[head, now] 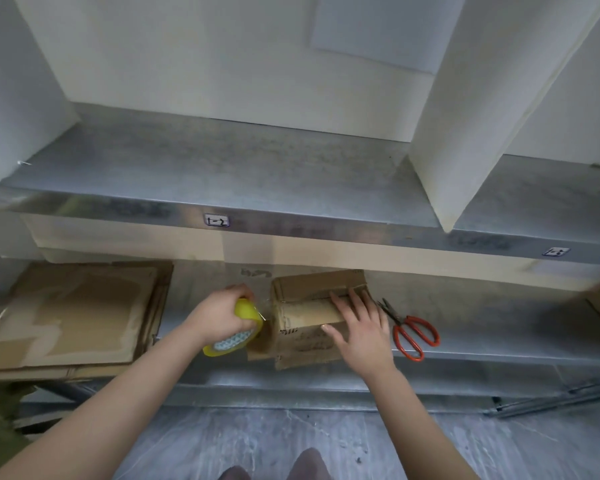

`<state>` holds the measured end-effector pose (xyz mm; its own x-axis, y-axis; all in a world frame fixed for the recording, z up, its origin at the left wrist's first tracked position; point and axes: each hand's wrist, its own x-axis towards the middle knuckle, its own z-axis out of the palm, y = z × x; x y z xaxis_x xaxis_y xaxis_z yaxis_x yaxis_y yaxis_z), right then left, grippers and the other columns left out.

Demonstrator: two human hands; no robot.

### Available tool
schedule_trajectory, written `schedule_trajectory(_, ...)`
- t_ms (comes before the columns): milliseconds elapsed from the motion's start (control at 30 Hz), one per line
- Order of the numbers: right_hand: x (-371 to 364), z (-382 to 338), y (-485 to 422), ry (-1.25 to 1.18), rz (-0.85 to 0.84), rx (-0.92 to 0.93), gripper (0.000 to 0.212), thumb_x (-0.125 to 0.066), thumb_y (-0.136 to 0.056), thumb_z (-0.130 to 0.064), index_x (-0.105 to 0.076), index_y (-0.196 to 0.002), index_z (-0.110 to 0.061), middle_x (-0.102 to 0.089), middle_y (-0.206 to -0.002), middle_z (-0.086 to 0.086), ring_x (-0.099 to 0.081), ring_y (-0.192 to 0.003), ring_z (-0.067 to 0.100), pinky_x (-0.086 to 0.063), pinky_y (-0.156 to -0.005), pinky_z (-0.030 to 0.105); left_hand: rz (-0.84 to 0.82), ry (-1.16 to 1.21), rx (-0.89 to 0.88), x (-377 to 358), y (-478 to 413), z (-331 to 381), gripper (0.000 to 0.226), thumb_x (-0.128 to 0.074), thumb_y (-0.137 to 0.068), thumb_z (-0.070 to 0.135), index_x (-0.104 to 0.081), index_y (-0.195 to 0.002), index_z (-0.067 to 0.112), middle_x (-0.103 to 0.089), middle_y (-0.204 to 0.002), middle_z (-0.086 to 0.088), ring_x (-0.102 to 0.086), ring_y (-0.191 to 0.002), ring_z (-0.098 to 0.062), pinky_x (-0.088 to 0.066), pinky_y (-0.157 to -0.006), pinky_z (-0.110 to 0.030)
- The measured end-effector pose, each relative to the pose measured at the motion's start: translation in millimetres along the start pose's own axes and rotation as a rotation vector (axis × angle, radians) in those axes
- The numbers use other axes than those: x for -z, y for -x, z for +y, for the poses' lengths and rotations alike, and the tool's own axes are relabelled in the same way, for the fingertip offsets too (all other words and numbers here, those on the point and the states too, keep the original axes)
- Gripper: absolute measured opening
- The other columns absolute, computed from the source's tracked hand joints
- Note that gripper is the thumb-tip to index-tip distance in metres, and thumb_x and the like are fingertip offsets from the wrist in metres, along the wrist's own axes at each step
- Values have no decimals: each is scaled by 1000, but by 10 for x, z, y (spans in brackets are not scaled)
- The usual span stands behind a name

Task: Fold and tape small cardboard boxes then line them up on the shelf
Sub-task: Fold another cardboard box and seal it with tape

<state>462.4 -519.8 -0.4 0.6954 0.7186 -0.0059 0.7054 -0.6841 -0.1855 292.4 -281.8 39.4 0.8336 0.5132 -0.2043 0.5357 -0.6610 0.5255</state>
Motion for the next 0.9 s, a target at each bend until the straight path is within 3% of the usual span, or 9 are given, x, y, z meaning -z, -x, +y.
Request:
schedule_trajectory(200, -53, -20, -22, 41, 17, -43, 69, -44, -92, -64, -17, -152, -45, -21, -161, -2, -11, -149, 24, -9, -120, 48, -3, -35, 31, 260, 43, -319, 47, -77, -72, 37, -57, -113, 26, -59, -116, 2, -55, -100, -19, -37, -73, -24)
schedule_trajectory(433, -40, -234, -51, 87, -15, -110, 78, -41, -90, -67, -4, -154, -40, -11, -163, 0, -3, -150, 26, -4, -121, 51, 63, 46, -59, 327, 136, -379, 47, -80, -70, 34, -59, -110, 24, -60, -111, 4, -57, -99, -19, -40, -75, -24)
schedule_trajectory(533, 42, -325, 73, 62, 35, -71, 76, -48, -89, -65, -16, -153, -40, -19, -161, 1, -9, -149, 28, 0, -119, 53, 99, 56, -113, 353, 184, -382, 45, -80, -70, 34, -59, -109, 25, -60, -109, 7, -55, -97, -16, -36, -73, -24)
schedule_trajectory(633, 134, -533, 190, 4, 222, 4, 54, -43, -96, -49, -42, -146, -28, -45, -148, 4, -28, -144, 30, -13, -119, 57, 118, 63, -146, 392, 224, -366, 44, -80, -70, 36, -59, -108, 27, -60, -108, 9, -54, -97, -14, -40, -77, -26)
schedule_trajectory(733, 228, -952, 212, -51, 319, 133, 49, -37, -96, -45, -55, -136, -23, -56, -137, 2, -39, -138, 29, -23, -118, 52, 124, 76, -161, 435, 248, -312, 44, -79, -69, 37, -58, -106, 28, -60, -107, 9, -54, -97, -15, -44, -81, -29)
schedule_trajectory(800, 270, -1270, 184, -113, 312, 201, 46, -40, -96, -43, -58, -133, -22, -59, -132, 2, -42, -136, 29, -25, -118, 48, 127, 81, -181, 450, 264, -266, 44, -79, -69, 36, -58, -107, 27, -61, -108, 7, -55, -99, -16, -45, -85, -30)
schedule_trajectory(900, 287, -1621, 118, -241, 166, 222, 36, -46, -99, -37, -61, -127, -21, -63, -125, 1, -45, -132, 27, -31, -113, 38, 135, 87, -253, 447, 302, -204, 43, -79, -70, 31, -60, -107, 22, -63, -108, 4, -56, -103, -18, -40, -86, -27)
